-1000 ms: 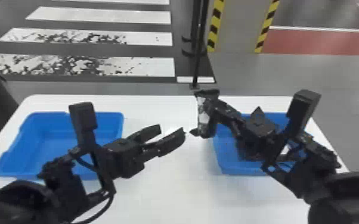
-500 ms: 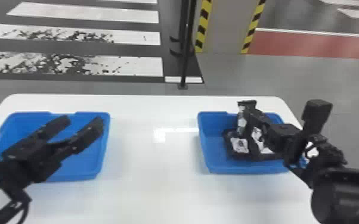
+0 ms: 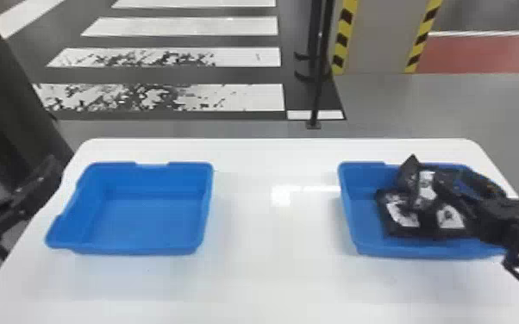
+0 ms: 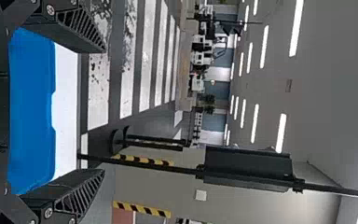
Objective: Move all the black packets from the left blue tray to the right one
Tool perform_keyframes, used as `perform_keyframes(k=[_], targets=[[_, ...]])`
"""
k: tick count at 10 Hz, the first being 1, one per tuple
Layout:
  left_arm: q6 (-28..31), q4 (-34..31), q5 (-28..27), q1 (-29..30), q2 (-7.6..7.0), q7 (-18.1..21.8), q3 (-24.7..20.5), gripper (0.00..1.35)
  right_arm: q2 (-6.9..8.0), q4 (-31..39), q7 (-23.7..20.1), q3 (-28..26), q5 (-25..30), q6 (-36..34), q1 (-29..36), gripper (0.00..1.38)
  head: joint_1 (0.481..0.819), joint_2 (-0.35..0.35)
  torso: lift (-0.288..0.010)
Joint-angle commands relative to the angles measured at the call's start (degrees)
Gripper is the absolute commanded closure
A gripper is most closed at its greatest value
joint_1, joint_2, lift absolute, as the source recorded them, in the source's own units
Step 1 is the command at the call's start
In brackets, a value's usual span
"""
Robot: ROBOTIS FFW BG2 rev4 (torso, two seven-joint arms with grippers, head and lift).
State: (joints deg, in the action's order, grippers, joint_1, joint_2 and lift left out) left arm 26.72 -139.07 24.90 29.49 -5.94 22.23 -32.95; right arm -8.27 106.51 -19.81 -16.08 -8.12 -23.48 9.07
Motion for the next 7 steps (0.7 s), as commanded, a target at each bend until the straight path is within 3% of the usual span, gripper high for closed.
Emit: perform_keyframes(k=[1, 2, 5, 7], targets=[[-2.4, -2.6, -0.2, 3.3, 1.55, 0.1, -0.8, 0.13, 1.33, 13.2, 3.5, -0.1, 0.1, 6.6, 10.2, 0.13, 0.695, 0.034, -0.14], [-3.9, -4.7, -0.8, 6.1, 2.25, 0.1, -0.9, 0.13, 2.56, 21.0, 5.5, -0.4, 0.4, 9.8, 16.5, 0.15, 0.695, 0.036, -0.14], [-6.0, -6.1, -2.4, 11.9, 3.13, 0.1, 1.8, 0.13, 6.07, 35.0, 5.5, -0.7, -1.4, 17.7, 33.8, 0.15, 0.695, 0.07, -0.14], [-7.9, -6.1, -3.8, 15.8, 3.48, 0.3, 5.1, 0.13, 8.32, 39.7, 5.4, 0.1, -2.0, 17.9, 43.0, 0.15, 0.695, 0.078, -0.14]])
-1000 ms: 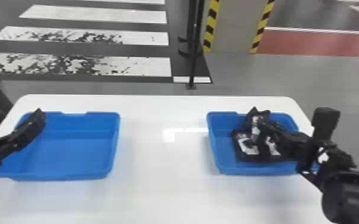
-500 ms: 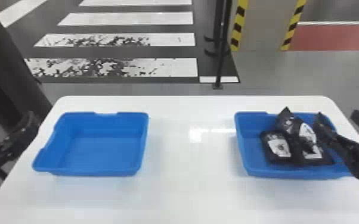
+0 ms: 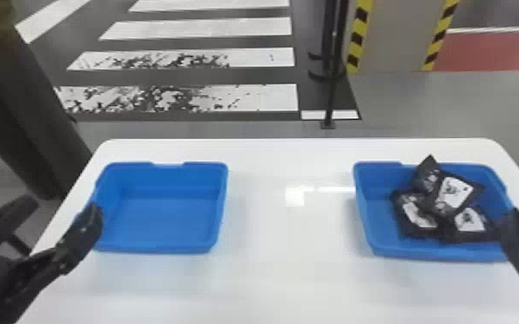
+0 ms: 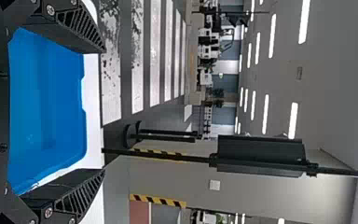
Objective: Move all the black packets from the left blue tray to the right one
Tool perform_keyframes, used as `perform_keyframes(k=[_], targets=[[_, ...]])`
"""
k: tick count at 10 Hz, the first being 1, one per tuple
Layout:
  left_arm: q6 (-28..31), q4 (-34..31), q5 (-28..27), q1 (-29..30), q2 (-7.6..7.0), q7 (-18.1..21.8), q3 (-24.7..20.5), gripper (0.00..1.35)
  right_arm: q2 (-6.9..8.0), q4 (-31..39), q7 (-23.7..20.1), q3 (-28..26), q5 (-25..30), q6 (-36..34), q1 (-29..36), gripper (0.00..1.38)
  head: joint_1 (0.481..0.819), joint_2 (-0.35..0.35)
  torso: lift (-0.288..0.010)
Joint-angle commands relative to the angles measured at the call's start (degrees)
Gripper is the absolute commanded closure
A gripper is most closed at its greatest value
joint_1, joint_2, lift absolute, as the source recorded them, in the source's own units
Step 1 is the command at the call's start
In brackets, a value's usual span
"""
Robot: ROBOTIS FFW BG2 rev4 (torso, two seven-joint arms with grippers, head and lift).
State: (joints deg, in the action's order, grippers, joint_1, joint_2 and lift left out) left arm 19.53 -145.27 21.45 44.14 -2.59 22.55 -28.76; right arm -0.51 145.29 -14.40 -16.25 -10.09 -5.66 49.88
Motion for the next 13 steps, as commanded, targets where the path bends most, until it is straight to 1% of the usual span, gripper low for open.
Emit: perform_keyframes(k=[1, 2, 3, 4, 5, 6, 8, 13], targets=[[-1.7, -0.1, -1.2, 2.3, 0.75, 0.0, 1.9, 0.13, 0.56, 1.2, 0.0, 1.2, -0.5, 0.0, 4.3, 0.15, 0.695, 0.075, -0.14], [-1.8, -0.1, -2.6, 2.7, 1.1, 0.0, 3.5, 0.13, 0.42, 0.9, -0.2, 1.9, -0.5, -0.2, 5.1, 0.15, 0.695, 0.074, -0.14], [-1.8, 0.1, -2.9, 2.7, 1.1, -0.1, 5.2, 0.13, 0.07, 0.3, -0.5, 2.8, -0.5, -0.7, 4.7, 0.15, 0.695, 0.073, -0.14], [-1.4, 0.1, -4.4, 2.3, 1.45, -0.1, 6.5, 0.13, -0.19, -0.2, -0.6, 3.3, -0.8, -0.7, 4.0, 0.15, 0.695, 0.067, -0.14], [-0.7, 0.1, -5.1, 1.6, 1.98, -0.1, 6.6, 0.13, -0.28, -0.8, -0.9, 3.6, -0.8, -0.7, 3.3, 0.15, 0.695, 0.063, -0.14], [-0.4, 0.1, -5.7, 0.9, 2.07, -0.1, 6.5, 0.13, -0.28, -1.4, -1.2, 3.8, -0.8, -0.7, 2.7, 0.15, 0.695, 0.06, -0.14], [0.2, 0.1, -5.8, -0.1, 1.63, -0.1, 6.4, 0.13, -0.28, -1.9, -1.4, 3.8, -1.1, -0.8, 2.1, 0.15, 0.695, 0.066, -0.14], [1.7, 0.4, -5.5, -0.1, 1.54, 0.2, 6.9, 0.13, -0.46, -3.1, -1.3, 3.7, -1.8, -0.8, 0.6, 0.15, 0.695, 0.057, -0.14]])
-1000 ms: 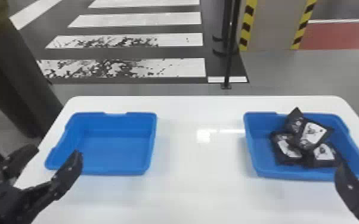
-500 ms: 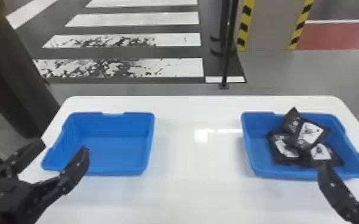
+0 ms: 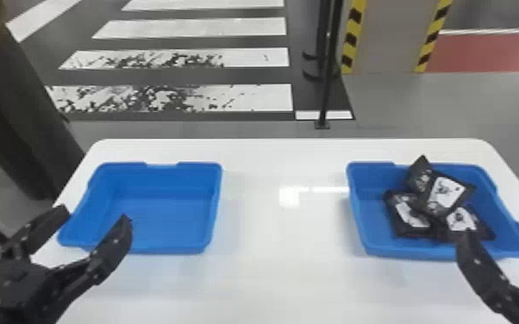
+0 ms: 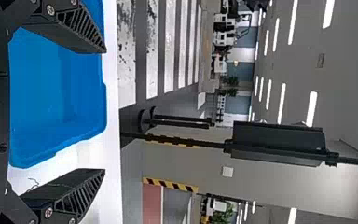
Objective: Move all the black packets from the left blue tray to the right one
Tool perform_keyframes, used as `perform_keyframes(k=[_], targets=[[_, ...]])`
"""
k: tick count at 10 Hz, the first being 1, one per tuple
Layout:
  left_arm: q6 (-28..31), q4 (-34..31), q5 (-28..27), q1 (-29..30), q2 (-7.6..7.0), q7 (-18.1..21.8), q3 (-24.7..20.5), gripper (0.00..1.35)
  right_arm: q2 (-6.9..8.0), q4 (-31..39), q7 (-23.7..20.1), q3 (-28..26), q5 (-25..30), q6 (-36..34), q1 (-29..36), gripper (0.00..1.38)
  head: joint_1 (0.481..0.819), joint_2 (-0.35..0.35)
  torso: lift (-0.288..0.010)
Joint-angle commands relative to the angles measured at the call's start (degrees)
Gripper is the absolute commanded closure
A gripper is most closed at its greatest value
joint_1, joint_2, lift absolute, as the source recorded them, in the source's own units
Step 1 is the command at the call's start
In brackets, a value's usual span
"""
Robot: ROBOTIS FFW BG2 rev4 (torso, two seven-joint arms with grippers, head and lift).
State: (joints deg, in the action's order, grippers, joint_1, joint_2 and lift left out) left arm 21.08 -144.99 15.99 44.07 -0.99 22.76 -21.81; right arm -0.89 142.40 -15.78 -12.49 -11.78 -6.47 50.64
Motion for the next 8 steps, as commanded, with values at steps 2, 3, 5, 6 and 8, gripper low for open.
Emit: perform_keyframes(k=[2, 3, 5, 6, 8], targets=[[0.7, 0.2, 0.0, -0.5, 0.02, 0.1, 0.3, 0.13, -0.25, -0.2, 0.0, 0.0, -0.4, 0.0, -0.3, 0.15, 0.695, 0.053, -0.14], [0.9, 0.6, 0.2, -1.0, 0.02, 0.2, 0.7, 0.13, -0.34, -0.2, 0.0, 0.0, -0.6, 0.0, -0.4, 0.15, 0.695, 0.052, -0.14], [0.9, 0.9, 0.3, -1.5, 0.02, 0.3, 0.8, 0.13, -0.43, -0.3, 0.0, 0.0, -0.9, 0.0, -0.7, 0.15, 0.695, 0.047, -0.14], [1.0, 0.9, 0.3, -1.7, 0.02, 0.4, 0.9, 0.13, -0.43, -0.3, 0.0, 0.0, -1.0, 0.0, -0.9, 0.15, 0.695, 0.046, -0.14], [1.4, 1.1, 0.3, -2.0, 0.02, 0.4, 1.0, 0.13, -0.43, -0.4, -0.1, 0.0, -1.1, 0.0, -1.0, 0.15, 0.695, 0.043, -0.14]])
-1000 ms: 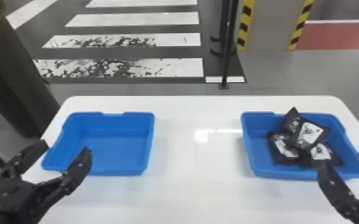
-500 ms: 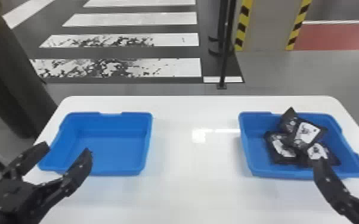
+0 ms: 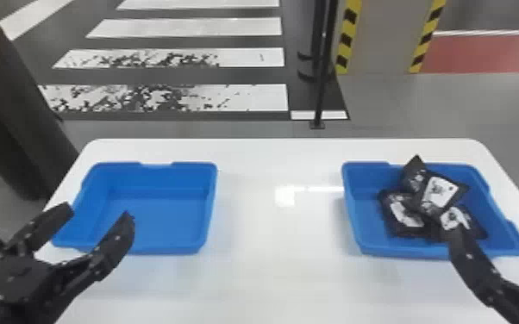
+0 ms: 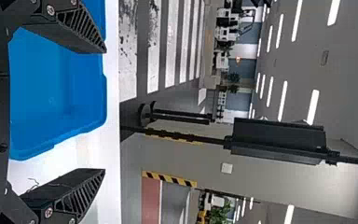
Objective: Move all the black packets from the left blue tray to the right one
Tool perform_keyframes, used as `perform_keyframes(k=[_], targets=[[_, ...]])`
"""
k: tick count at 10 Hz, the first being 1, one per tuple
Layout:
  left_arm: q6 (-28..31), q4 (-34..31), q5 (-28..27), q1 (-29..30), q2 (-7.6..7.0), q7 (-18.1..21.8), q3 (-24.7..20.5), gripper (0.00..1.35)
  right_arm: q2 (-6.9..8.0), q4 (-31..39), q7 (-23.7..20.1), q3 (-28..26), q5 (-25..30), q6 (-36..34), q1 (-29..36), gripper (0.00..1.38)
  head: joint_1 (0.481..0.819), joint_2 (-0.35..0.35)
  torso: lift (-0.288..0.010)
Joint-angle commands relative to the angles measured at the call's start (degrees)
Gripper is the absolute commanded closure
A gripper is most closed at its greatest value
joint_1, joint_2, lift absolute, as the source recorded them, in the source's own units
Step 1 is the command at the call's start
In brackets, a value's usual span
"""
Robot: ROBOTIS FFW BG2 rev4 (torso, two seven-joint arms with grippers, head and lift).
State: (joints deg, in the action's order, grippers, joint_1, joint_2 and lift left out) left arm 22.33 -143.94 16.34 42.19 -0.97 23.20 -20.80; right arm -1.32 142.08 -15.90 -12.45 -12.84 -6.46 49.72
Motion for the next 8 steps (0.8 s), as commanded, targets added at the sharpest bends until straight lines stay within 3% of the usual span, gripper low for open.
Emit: perform_keyframes(k=[1, 8], targets=[[0.3, 0.2, 0.0, -0.3, 0.0, 0.1, 0.1, 0.13, 0.0, -0.1, -0.1, 0.0, -0.2, 0.0, -0.1, 0.15, 0.695, 0.043, -0.14], [0.9, 0.9, 0.9, -0.4, 0.26, 0.3, 0.1, 0.13, -0.09, -0.8, -0.2, 0.2, -1.2, 0.0, -0.8, 0.15, 0.695, 0.042, -0.14]])
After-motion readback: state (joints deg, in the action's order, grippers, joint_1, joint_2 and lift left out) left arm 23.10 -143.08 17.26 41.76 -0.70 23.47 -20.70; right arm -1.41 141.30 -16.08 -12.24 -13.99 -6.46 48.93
